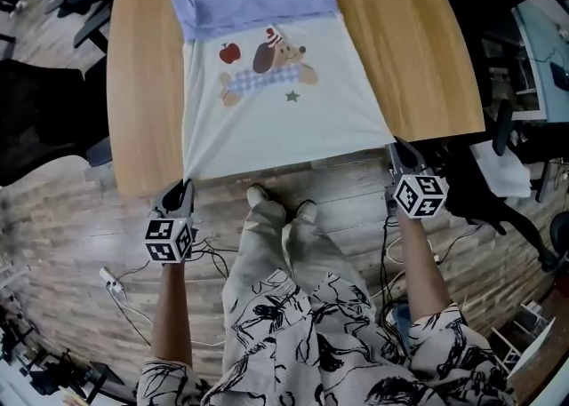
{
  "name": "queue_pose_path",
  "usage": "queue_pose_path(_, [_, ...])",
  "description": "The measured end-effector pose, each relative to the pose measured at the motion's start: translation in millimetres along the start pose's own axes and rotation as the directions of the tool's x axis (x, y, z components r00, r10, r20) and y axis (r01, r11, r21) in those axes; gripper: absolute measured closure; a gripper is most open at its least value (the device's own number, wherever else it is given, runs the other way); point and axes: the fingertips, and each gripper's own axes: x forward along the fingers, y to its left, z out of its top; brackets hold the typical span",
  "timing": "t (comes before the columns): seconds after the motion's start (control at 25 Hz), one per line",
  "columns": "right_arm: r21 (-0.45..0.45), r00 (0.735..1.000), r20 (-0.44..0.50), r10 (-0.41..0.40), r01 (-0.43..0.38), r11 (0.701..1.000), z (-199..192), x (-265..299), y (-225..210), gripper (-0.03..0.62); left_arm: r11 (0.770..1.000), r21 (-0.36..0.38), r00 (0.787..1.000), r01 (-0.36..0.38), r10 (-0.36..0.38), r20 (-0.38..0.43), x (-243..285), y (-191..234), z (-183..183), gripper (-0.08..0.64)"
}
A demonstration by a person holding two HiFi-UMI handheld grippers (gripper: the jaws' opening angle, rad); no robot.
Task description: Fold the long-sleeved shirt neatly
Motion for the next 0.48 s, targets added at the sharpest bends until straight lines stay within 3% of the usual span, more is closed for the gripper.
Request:
queue_pose_path(0.08, [-0.012,1.0,0.001,0.017,-0.017,1.0,-8.2,-10.1,0.2,0.565,1.0,0.017,1.0,-0.014,0.014,-0.006,-2.8,-9.4,-9.0,0.525])
queue_pose_path(0.24, [-0.023,0.999,-0.015,0.043,-0.043,0.999,-21.8,-23.5,5.6,0.565,0.999,-0.028,0.999,-0.044,0.044,0.002,-10.8,-15.3,-22.6,0.525])
queue_pose_path(0.48, [-0.015,0.998,0.002,0.068,-0.068,0.998,-13.2,-28.0,12.0,0.565,0.998,-0.031,0.998,-0.063,0.063,0.011,-14.6,-15.3,-16.6,0.525])
